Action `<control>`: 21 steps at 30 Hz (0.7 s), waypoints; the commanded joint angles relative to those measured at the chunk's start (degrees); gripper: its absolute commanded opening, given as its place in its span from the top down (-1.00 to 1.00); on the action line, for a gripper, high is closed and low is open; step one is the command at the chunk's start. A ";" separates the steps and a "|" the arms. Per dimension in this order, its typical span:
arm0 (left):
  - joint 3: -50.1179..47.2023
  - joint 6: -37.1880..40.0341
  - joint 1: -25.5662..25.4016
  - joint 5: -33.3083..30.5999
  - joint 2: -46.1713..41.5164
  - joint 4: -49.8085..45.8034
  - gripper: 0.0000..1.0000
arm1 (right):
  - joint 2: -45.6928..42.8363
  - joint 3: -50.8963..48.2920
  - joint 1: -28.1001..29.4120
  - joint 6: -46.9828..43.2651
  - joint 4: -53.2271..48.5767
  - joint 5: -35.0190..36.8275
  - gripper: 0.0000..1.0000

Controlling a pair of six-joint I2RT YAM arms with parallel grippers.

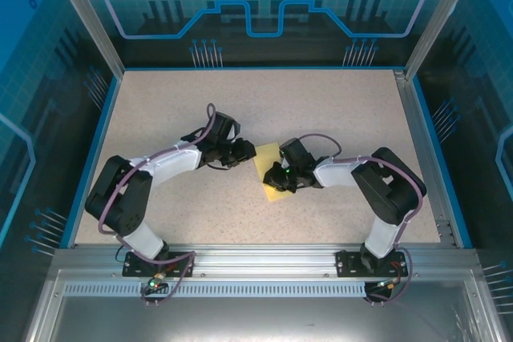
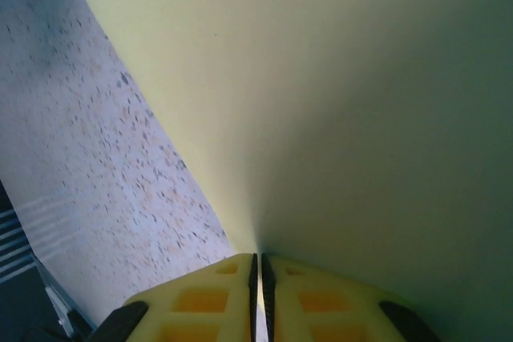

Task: Fold a paper plane with a square sheet of paper (pick it up from the middle)
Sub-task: Rotate the paper at the center of the table.

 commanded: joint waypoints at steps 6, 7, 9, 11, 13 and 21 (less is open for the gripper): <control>6.84 1.02 -0.32 2.74 6.89 -1.80 0.49 | -4.76 0.44 0.38 -2.30 0.90 0.84 0.52; 7.27 1.03 -0.27 2.89 7.57 -1.59 0.49 | -6.39 0.56 0.07 -4.29 -1.45 0.96 0.50; 8.38 1.03 -0.26 2.95 8.89 -1.70 0.49 | -9.27 0.01 -0.77 -7.23 -6.44 1.79 0.46; 9.47 1.07 -0.35 2.77 10.51 -1.77 0.50 | -12.18 -0.96 -2.56 -9.69 -10.97 2.61 0.45; 10.00 1.01 -0.33 2.51 11.49 -1.00 0.49 | -14.74 -2.48 -4.45 -11.83 -14.44 3.94 0.41; 14.86 2.21 -0.32 2.61 17.36 -2.53 0.49 | -20.15 -7.00 -9.88 -16.73 -18.30 0.68 0.23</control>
